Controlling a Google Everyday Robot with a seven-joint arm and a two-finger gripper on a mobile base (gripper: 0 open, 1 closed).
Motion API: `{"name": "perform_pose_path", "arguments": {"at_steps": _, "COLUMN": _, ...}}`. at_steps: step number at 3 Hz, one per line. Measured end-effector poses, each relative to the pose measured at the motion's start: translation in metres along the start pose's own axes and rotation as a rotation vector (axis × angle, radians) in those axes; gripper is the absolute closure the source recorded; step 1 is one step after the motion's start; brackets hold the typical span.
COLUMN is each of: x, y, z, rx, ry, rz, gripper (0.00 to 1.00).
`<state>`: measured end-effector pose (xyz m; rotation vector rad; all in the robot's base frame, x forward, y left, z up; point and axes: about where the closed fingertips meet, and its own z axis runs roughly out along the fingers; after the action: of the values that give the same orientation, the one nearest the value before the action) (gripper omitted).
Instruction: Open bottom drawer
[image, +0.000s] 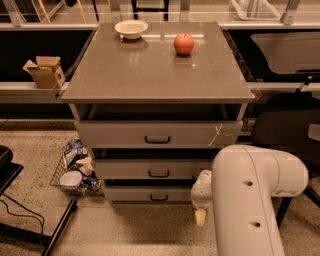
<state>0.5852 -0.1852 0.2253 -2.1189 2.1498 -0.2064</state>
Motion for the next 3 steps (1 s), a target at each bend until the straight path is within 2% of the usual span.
{"name": "perform_pose_path", "arguments": {"at_steps": 1, "x": -0.002, "y": -0.011, "z": 0.022, "rx": -0.002, "ry": 0.014, "rz": 0.003, "gripper": 0.0}}
{"name": "perform_pose_path", "arguments": {"at_steps": 2, "x": -0.014, "y": -0.025, "z": 0.054, "rx": -0.018, "ry": 0.013, "rz": 0.001, "gripper": 0.0}}
{"name": "perform_pose_path", "arguments": {"at_steps": 3, "x": -0.02, "y": -0.029, "z": 0.06, "rx": -0.028, "ry": 0.007, "rz": -0.005, "gripper": 0.0}}
